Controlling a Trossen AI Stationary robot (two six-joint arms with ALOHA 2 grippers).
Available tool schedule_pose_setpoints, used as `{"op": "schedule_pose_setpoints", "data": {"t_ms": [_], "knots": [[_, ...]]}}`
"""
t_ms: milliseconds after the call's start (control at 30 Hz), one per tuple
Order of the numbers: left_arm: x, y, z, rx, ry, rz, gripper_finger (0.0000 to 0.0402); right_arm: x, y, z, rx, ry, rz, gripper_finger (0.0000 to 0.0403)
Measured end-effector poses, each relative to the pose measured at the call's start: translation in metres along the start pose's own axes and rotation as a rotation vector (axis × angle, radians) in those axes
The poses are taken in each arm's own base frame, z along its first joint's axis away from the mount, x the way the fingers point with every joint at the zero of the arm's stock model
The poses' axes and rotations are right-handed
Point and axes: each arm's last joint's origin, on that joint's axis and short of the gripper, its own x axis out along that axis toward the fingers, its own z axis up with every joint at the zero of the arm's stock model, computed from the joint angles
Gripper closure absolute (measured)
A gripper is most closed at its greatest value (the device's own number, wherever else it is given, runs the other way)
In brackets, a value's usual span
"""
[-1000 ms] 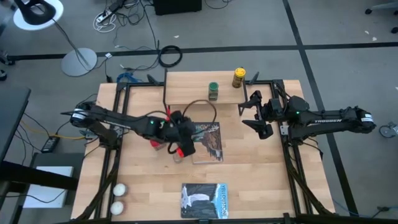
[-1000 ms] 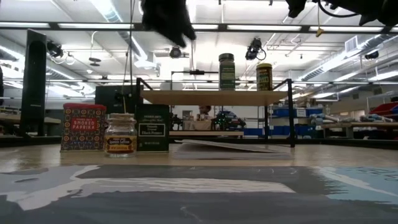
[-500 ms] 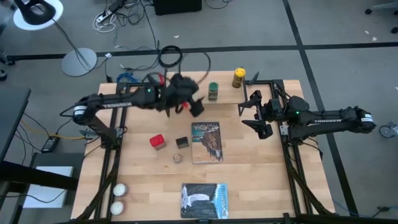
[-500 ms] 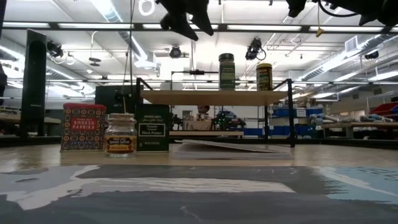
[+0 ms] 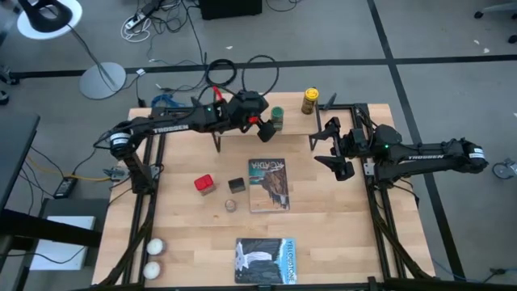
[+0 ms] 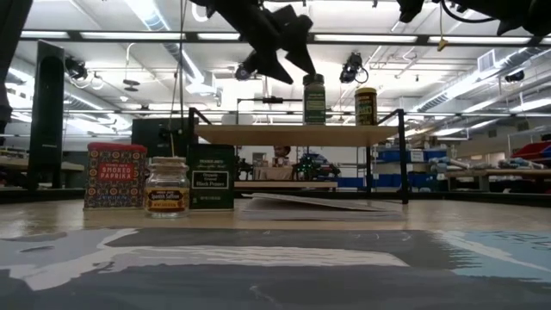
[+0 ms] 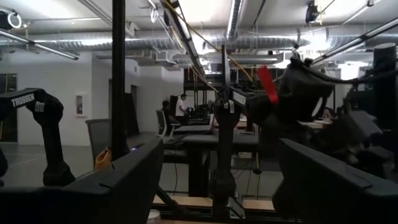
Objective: Shelf spices
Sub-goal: Remove the green seasoning bottle on the shelf
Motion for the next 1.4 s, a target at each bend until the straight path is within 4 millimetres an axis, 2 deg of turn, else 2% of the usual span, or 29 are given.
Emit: {"op": "schedule_pose_setpoints", "data": {"t_ms": [633, 833, 1067, 1267, 1400], "knots": [[0.048, -0.001, -0.013, -0.028, -0.044, -0.045, 0.0039, 0.000, 0.000, 0.000, -0.010, 0.001, 0.001, 0.0087], [0.049, -0.002, -0.007, -0.044, -0.113, -0.051, 0.0090, 0.000, 0.000, 0.000, -0.017, 0.002, 0.002, 0.0087], [0.049, -0.002, -0.004, -0.052, -0.143, -0.053, 0.0212, 0.000, 0.000, 0.000, -0.017, 0.003, 0.001, 0.0087], [0.048, -0.007, -0.004, -0.049, -0.145, -0.069, 0.0209, 0.000, 0.000, 0.000, -0.017, 0.002, 0.001, 0.0087], [0.043, -0.018, -0.002, -0.052, -0.173, -0.109, 0.0209, 0.000, 0.000, 0.000, -0.017, 0.002, 0.001, 0.0087]]}}
